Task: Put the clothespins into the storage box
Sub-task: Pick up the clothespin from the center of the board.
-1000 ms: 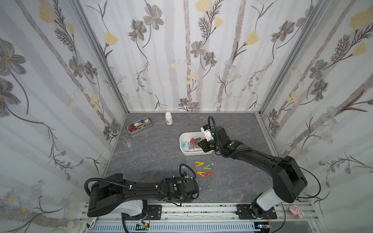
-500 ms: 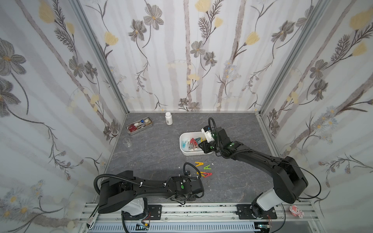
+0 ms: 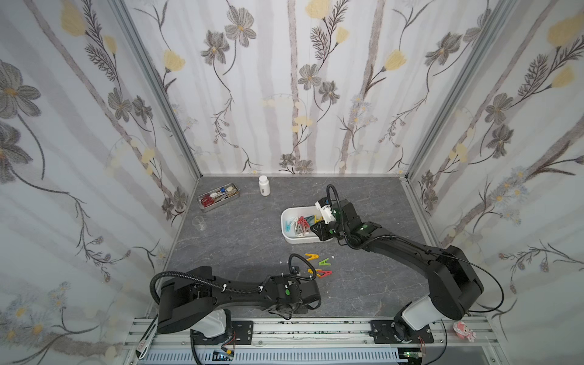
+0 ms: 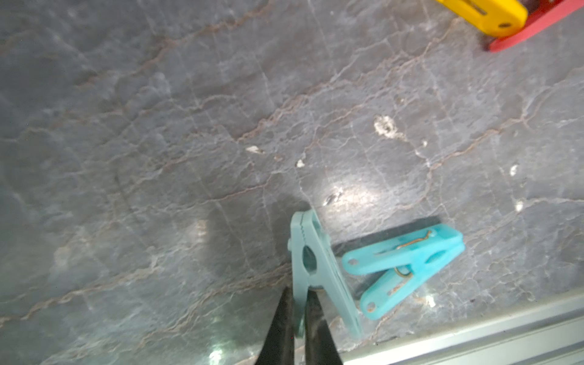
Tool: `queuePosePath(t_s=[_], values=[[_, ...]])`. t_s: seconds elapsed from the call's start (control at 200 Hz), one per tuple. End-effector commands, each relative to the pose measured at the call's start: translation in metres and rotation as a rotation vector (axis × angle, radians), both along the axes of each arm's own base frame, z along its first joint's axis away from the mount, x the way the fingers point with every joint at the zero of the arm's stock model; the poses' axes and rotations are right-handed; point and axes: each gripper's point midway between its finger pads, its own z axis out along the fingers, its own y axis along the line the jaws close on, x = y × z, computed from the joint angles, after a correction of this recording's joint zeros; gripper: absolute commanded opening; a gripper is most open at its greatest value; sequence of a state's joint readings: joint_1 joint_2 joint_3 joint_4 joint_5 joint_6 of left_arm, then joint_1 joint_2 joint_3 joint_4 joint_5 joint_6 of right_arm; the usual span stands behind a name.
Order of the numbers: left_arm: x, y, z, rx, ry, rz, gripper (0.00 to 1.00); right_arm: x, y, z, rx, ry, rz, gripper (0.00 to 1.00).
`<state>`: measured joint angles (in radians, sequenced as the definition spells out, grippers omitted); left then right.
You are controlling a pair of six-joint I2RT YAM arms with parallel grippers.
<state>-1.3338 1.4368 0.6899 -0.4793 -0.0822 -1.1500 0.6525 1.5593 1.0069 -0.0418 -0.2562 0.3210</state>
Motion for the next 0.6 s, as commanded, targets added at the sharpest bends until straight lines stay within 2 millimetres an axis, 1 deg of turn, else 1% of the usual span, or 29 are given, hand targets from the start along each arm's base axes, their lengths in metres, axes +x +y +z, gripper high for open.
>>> queuePosePath(t_s=[0.0,0.09,0.17,0.195,0.225,0.295,0.39,0.48,0.585,0.6], values=[[0.006,0.010,0.005,0.004,-0.015,0.003,0.08,0.002,0.003,0.007,0.026,-0.023,0.003,0.21],[0.017,0.007,0.018,-0.063,-0.030,0.018,0.07,0.002,0.002,0.006,0.024,-0.022,-0.007,0.21],[0.029,0.005,0.034,-0.126,-0.055,0.032,0.07,0.002,0.002,0.008,0.025,-0.022,-0.008,0.21],[0.033,0.006,0.035,-0.134,-0.058,0.034,0.07,0.001,0.002,0.008,0.024,-0.021,-0.008,0.21],[0.038,0.005,0.046,-0.175,-0.075,0.037,0.07,0.002,0.002,0.008,0.022,-0.023,-0.009,0.21],[0.053,0.005,0.060,-0.221,-0.106,0.042,0.07,0.001,0.000,0.007,0.016,-0.018,-0.011,0.20],[0.079,0.007,0.079,-0.257,-0.163,0.052,0.07,-0.002,-0.003,0.005,0.000,-0.008,-0.012,0.20],[0.109,0.006,0.093,-0.286,-0.209,0.054,0.07,-0.007,-0.007,0.002,-0.021,0.004,-0.009,0.20],[0.142,-0.003,0.110,-0.327,-0.261,0.043,0.07,-0.015,-0.014,-0.003,-0.048,0.026,-0.009,0.20],[0.148,-0.005,0.115,-0.338,-0.275,0.042,0.07,-0.017,-0.015,-0.003,-0.051,0.028,-0.006,0.20]])
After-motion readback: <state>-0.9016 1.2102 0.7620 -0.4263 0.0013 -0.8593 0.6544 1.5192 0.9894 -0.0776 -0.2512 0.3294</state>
